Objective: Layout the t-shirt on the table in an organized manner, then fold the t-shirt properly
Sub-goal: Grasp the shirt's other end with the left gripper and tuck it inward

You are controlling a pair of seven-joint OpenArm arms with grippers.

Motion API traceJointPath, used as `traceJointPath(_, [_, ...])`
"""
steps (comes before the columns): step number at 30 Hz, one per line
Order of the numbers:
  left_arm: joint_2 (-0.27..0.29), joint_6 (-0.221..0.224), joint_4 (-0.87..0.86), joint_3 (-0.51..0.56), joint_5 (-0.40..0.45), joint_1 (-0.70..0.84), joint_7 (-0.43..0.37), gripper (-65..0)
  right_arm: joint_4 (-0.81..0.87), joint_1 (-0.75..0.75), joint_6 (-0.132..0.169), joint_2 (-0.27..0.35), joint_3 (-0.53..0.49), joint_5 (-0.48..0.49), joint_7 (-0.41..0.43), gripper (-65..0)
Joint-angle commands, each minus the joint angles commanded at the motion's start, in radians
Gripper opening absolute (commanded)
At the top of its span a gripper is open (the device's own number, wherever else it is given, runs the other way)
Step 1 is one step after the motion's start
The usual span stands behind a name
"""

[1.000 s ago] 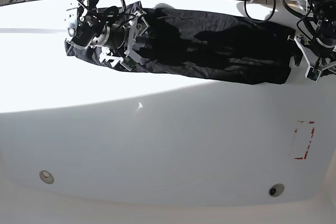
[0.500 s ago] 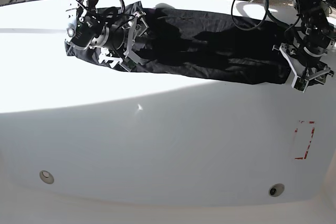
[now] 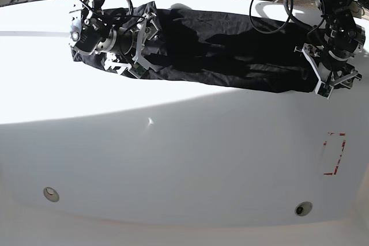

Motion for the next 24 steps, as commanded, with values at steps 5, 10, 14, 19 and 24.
traceJointPath(5, [0.051,0.0,0.0,-0.063,0.0,-0.002,0.0,-21.0,0.0,0.0,0.0,0.0,0.0,0.0,0.0,-16.2])
traceJointPath(10, [0.063,0.0,-0.003,-0.077,0.0,-0.014,0.0,-20.8,0.0,0.0,0.0,0.0,0.0,0.0,0.0,-16.2])
traceJointPath(14, [0.069,0.0,-0.035,-0.083,0.0,-0.029,0.0,-20.8,0.0,0.0,0.0,0.0,0.0,0.0,0.0,-16.2])
traceJointPath(19, [0.068,0.0,-0.1,-0.114,0.0,-0.071,0.0,-20.8,0.0,0.0,0.0,0.002,0.0,0.0,0.0,-16.2])
traceJointPath(24, [0.04,0.0,-0.166,-0.114,0.0,-0.094,0.0,-20.8,-0.002,0.0,0.0,0.002,0.0,0.0,0.0,-16.2])
